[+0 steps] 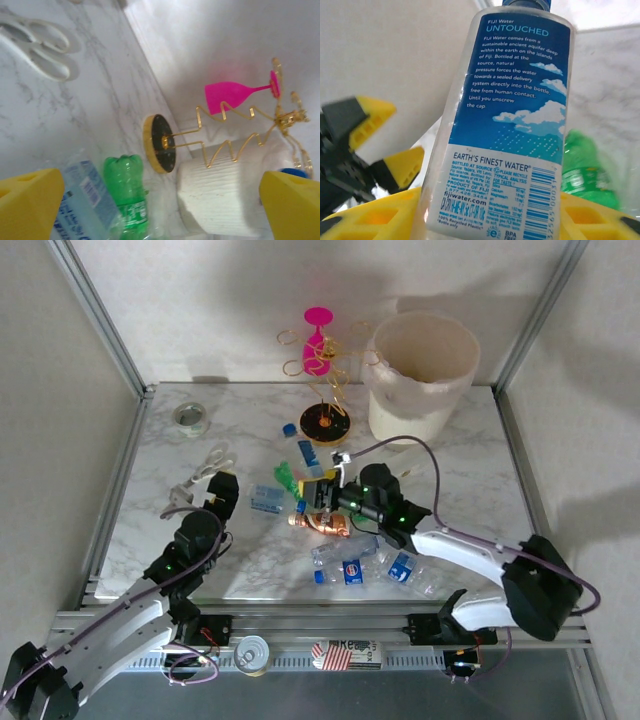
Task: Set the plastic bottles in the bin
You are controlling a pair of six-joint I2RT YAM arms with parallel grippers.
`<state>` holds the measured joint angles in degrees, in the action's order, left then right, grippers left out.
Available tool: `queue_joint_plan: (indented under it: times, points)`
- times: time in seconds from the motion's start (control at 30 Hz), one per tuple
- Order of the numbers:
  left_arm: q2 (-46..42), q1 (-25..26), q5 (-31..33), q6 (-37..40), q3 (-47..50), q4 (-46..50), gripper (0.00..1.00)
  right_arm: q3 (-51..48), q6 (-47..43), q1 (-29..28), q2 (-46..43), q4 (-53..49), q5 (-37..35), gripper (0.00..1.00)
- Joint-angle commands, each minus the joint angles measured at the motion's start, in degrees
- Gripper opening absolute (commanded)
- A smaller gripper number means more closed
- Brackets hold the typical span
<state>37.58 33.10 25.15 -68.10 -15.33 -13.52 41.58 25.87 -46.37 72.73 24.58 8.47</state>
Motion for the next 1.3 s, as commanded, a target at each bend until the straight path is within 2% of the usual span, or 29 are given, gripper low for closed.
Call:
queue_joint_plan:
  times: [0.0,0.2,0.3,0.6,0.83,1.27]
  points:
    - [1.9,-0.8,-3.8,-0.2,1.1,-2.5,1.00,0.5,-3.8,2.4,-5.0,-4.4,-5.0,0.53]
    - [11.2,-1.6,-12.0,2.5,0.0,-4.9,1.00,4.6,-7.2,6.3,-11.2,-9.3,-9.6,0.51]
    - [16.2,-1.9,-16.6,4.2,-2.0,-6.9,0.99,8.4,-8.0,10.1,-12.3,-11.7,-12.0,0.50]
    - [25.1,-2.1,-25.0,9.6,-8.9,-5.6,1.00,19.3,-9.7,20.1,-10.7,-13.7,-12.9,0.50]
    - [24.2,-2.1,-25.6,10.2,-7.9,-3.7,0.99,28.8,-9.3,28.9,-2.4,-17.2,-8.6,0.49]
    - [16.2,-2.1,-21.7,9.3,-4.4,-0.6,1.00,50.8,-5.9,37.9,18.0,-32.3,-0.1,0.50]
